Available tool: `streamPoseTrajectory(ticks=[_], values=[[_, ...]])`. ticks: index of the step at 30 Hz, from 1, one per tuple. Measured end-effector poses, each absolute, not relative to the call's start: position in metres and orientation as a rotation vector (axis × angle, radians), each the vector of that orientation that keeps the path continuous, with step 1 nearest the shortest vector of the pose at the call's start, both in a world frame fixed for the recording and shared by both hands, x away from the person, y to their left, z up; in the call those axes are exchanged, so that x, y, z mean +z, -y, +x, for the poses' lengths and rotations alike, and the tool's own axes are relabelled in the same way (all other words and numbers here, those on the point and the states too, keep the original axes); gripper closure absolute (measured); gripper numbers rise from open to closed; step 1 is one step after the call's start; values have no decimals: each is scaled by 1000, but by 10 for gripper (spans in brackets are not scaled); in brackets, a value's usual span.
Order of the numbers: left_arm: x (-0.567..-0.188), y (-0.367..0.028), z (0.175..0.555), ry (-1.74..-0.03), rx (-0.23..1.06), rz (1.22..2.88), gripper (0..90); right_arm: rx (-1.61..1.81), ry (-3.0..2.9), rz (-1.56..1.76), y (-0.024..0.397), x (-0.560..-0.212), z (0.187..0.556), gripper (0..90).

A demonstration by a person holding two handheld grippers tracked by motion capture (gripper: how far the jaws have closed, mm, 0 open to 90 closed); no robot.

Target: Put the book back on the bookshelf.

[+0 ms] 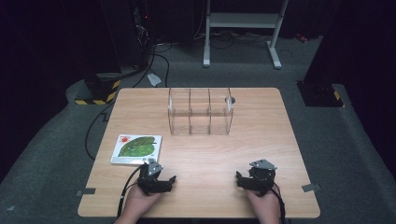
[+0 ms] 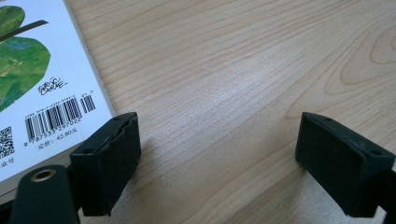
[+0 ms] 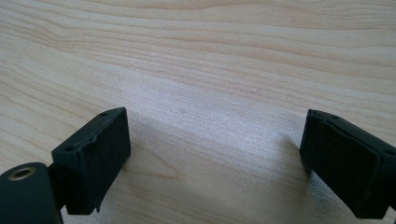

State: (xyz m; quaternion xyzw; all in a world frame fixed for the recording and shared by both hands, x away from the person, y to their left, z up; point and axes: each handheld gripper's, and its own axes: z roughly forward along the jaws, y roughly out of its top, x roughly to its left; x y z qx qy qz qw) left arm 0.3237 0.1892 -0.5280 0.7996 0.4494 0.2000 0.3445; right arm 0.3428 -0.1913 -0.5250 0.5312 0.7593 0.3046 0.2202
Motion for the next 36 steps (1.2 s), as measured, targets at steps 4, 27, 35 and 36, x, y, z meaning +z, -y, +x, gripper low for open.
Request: streamPoseTrajectory(ticks=[4, 27, 35, 36], values=[[-528, -189, 324, -1165, 518, 2078, 142, 842, -2103, 1461, 192, -525, 343, 83], [-521, -197, 323, -1142, 488, 2057, 152, 857, -2133, 1434, 193, -525, 343, 82], [-512, -207, 321, -1154, 514, 2011, 155, 857, -2132, 1433, 193, -525, 343, 83], [-512, -209, 322, -1153, 520, 2011, 155, 857, -2132, 1433, 193, -525, 343, 83]])
